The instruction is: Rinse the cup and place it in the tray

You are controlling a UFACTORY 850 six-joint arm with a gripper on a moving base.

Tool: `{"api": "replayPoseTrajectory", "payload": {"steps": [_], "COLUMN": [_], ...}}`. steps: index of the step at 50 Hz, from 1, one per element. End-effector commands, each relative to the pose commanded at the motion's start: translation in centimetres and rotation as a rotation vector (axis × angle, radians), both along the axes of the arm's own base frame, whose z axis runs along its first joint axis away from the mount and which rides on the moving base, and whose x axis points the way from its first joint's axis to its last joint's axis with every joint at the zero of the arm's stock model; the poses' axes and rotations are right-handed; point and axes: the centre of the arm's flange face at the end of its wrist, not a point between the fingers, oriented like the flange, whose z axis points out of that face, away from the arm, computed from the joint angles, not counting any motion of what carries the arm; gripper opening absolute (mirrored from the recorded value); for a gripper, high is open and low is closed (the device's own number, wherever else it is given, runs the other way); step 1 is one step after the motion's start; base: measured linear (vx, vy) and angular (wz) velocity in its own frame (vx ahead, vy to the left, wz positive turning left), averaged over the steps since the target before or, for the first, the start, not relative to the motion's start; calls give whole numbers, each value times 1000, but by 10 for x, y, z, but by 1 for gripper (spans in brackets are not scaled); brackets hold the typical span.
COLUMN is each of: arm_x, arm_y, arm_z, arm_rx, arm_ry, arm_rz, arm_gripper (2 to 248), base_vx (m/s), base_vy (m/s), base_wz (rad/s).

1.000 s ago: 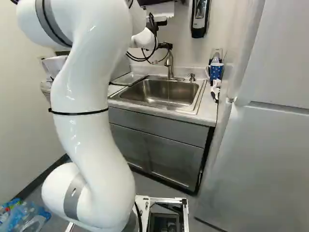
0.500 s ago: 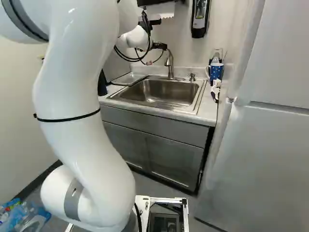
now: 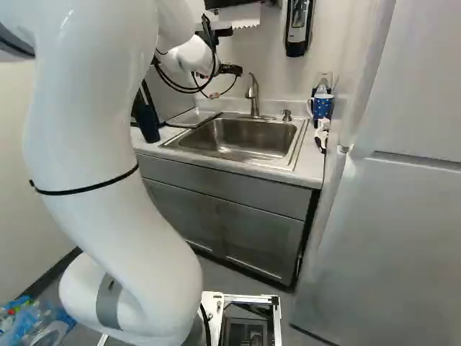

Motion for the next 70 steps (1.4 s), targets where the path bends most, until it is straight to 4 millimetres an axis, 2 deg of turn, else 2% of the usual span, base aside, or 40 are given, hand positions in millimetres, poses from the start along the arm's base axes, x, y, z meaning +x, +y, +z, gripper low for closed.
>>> {"api": "replayPoseTrajectory", "payload": {"steps": [14, 70], "arm_x": [-16, -33], "arm_y": [8, 7], "arm_z": [-4, -30], "arm_rx": [2, 14], "arm_ry": [62, 392], "arm_rz": [12, 11], "arm_gripper": [247, 247], "base_vx": [0, 0], "base_vy": [0, 0], "base_wz": [0, 0]}}
